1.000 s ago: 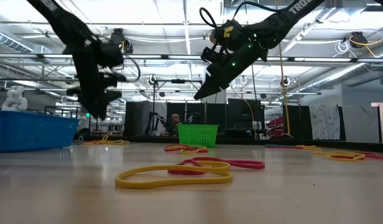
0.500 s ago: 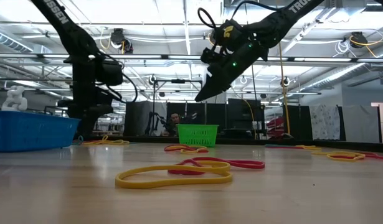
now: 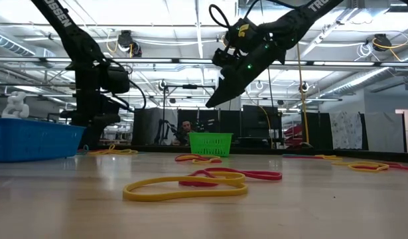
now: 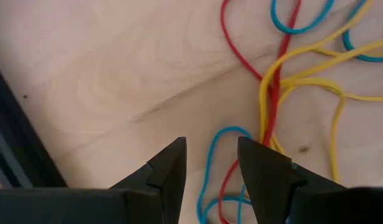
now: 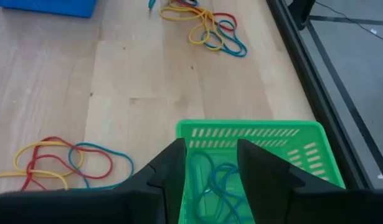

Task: Sort rubber bands into baskets
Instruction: Put the blue rubber band into the green bin

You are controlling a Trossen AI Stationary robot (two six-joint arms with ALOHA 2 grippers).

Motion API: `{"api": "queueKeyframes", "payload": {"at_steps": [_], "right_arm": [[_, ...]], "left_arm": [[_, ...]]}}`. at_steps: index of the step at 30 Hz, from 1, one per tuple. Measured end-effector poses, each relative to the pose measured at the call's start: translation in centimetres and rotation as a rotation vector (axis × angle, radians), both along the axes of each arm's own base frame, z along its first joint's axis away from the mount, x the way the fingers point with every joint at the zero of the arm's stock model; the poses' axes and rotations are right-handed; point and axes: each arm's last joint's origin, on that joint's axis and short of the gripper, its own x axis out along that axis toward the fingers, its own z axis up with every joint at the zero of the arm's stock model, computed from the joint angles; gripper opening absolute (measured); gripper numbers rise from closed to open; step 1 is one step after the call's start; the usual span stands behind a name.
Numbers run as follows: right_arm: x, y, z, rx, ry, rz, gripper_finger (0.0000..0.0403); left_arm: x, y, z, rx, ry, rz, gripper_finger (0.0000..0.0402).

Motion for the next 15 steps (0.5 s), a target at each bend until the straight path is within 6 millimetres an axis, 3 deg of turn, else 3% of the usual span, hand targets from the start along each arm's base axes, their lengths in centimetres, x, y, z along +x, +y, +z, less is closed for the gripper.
{"api": "queueKeyframes", "payload": {"at_steps": [12, 15], "right_arm": [[-0.4, 0.4, 0.9, 0.004, -0.005, 0.000, 0.0137], [-0.7, 0.6, 1.6, -0.002, -0.021, 0.002, 0.0137]], "left_arm": [[0.9, 0.0, -1.6, -0.007, 0.056, -0.027, 0.0150], [1.0, -0.1, -1.6, -0.007, 0.055, -0.032, 0.0130]]}}
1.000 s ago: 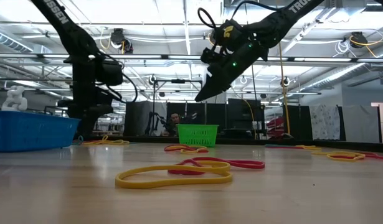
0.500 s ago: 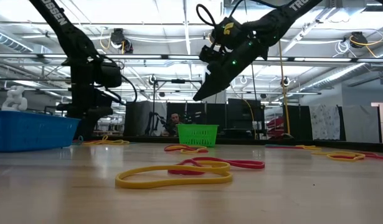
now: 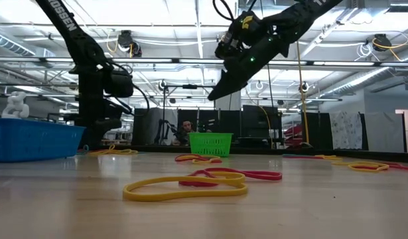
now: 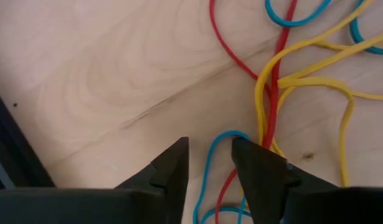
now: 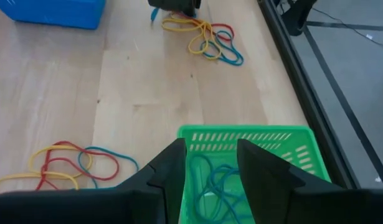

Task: Sort rubber bands into baskets
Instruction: Put the blue rubber band into the green bin

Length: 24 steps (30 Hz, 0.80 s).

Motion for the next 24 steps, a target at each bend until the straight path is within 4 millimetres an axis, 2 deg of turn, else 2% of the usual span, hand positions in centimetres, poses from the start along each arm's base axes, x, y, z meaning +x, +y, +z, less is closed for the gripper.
{"api": "queueKeyframes", "payload": {"at_steps": [7, 13, 17, 24], "right_arm": [[-0.4, 0.5, 0.8, -0.002, -0.004, 0.010, 0.0137], [-0.3, 1.0, 0.9, -0.003, -0.004, 0.022, 0.0137], [-0.3, 1.1, 1.0, -0.004, 0.000, 0.025, 0.0137], [-0.1, 1.1, 1.1, -0.028, -0.015, 0.038, 0.0137]], "left_arm": [[0.1, 0.0, 0.0, -0.015, -0.025, -0.032, 0.0012], [0.3, 0.2, 0.9, 0.004, -0.018, -0.065, 0.0004], [0.7, 0.2, 3.4, 0.096, -0.075, -0.093, 0.0003], [0.8, -1.3, 7.2, 0.212, -0.209, -0.146, 0.0003]]}}
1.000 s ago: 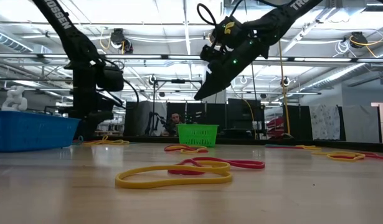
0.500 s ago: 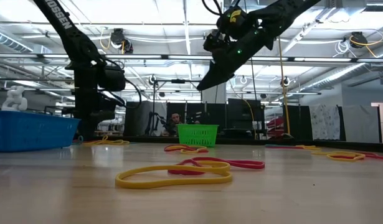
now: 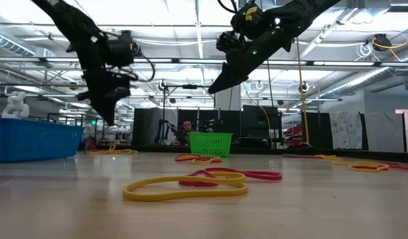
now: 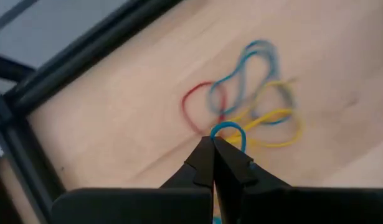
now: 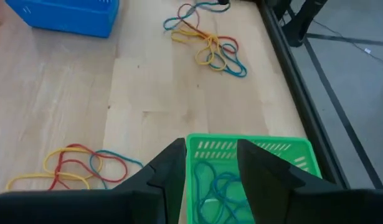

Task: Sort rubber bands into baskets
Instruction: Put the blue rubber band into the green bin

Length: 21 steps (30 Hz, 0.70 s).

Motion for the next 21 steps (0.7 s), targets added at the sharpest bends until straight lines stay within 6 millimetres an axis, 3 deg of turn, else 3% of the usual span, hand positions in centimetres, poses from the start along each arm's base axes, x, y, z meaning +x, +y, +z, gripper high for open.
{"api": "queueKeyframes", "payload": {"at_steps": [11, 21], "right_arm": [[1.1, 0.6, 0.5, -0.008, -0.113, 0.060, 0.0137], [3.0, 0.8, 0.1, -0.009, -0.257, 0.067, 0.0137]], "left_arm": [[1.5, -3.6, 4.7, 0.180, -0.282, -0.180, 0.0002], [5.6, -7.4, 5.9, 0.184, -0.514, -0.458, 0.0002]]}}
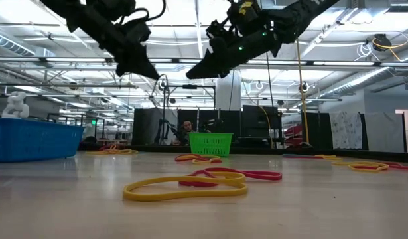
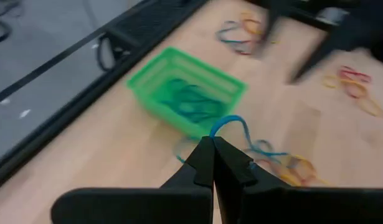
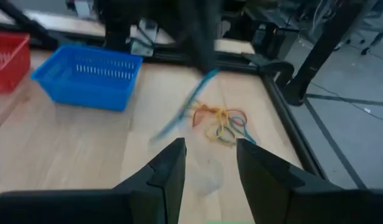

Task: Sort rubber bands into baskets
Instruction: Put the blue rubber band into the green bin

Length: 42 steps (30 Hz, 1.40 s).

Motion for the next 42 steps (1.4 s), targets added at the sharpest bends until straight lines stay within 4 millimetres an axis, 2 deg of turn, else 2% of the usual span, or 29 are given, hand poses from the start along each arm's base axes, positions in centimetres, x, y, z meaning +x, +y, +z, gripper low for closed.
{"api": "queueKeyframes", "payload": {"at_steps": [5, 12, 24, 29, 35, 42], "right_arm": [[1.0, 0.1, -1.1, 0.075, -0.043, 0.010, 0.0137], [1.3, 1.5, -1.3, 0.176, -0.054, 0.228, 0.0137], [1.2, 0.8, -1.3, 0.166, -0.056, 0.200, 0.0137], [1.2, 0.3, -1.5, 0.178, -0.048, 0.066, 0.0137], [1.6, 0.5, -2.5, 0.212, -0.029, 0.064, 0.0137], [1.6, 0.3, -2.6, 0.209, -0.029, 0.058, 0.0128]], "left_arm": [[1.8, -1.3, -0.1, 0.021, -0.056, -0.078, 0.0002], [3.1, -1.6, -1.4, 0.032, -0.015, -0.120, 0.0002], [3.5, -1.5, -2.1, 0.026, 0.014, -0.123, 0.0002], [3.5, -1.5, -2.1, 0.024, 0.007, -0.129, 0.0002], [3.7, -1.4, -1.7, 0.045, -0.027, -0.137, 0.0002], [3.8, -1.4, -1.7, 0.059, -0.032, -0.144, 0.0002]]}}
